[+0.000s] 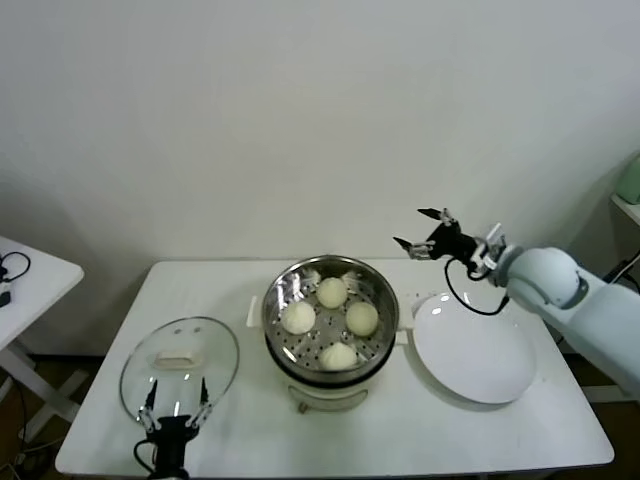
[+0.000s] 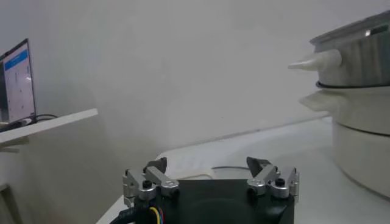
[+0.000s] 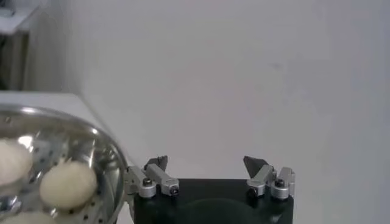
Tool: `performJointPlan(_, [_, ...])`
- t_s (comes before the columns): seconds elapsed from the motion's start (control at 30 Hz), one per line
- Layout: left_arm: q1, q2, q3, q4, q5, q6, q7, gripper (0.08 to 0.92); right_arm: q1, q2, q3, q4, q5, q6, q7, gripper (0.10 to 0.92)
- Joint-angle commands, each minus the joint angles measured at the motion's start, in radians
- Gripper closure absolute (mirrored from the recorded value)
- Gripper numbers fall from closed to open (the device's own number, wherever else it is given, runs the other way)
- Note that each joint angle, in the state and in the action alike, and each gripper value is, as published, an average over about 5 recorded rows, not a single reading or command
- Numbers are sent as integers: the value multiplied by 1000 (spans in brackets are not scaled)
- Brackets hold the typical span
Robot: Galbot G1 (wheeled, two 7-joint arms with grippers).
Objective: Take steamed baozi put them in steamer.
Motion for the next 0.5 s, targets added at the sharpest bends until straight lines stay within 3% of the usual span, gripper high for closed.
performJointPlan(0.03, [-1,-2,2,5,0,-5,-1,177,-1100,317,976,106,-161,223,118,203])
performJointPlan(0.3, [1,-9,7,12,1,-14,-3,177,-1320,560,1042,97,-295,443,89,203])
performJointPlan(0.5, [11,-13,13,15,1,-35,-7,177,-1377,660,1035,45,-304,608,84,203])
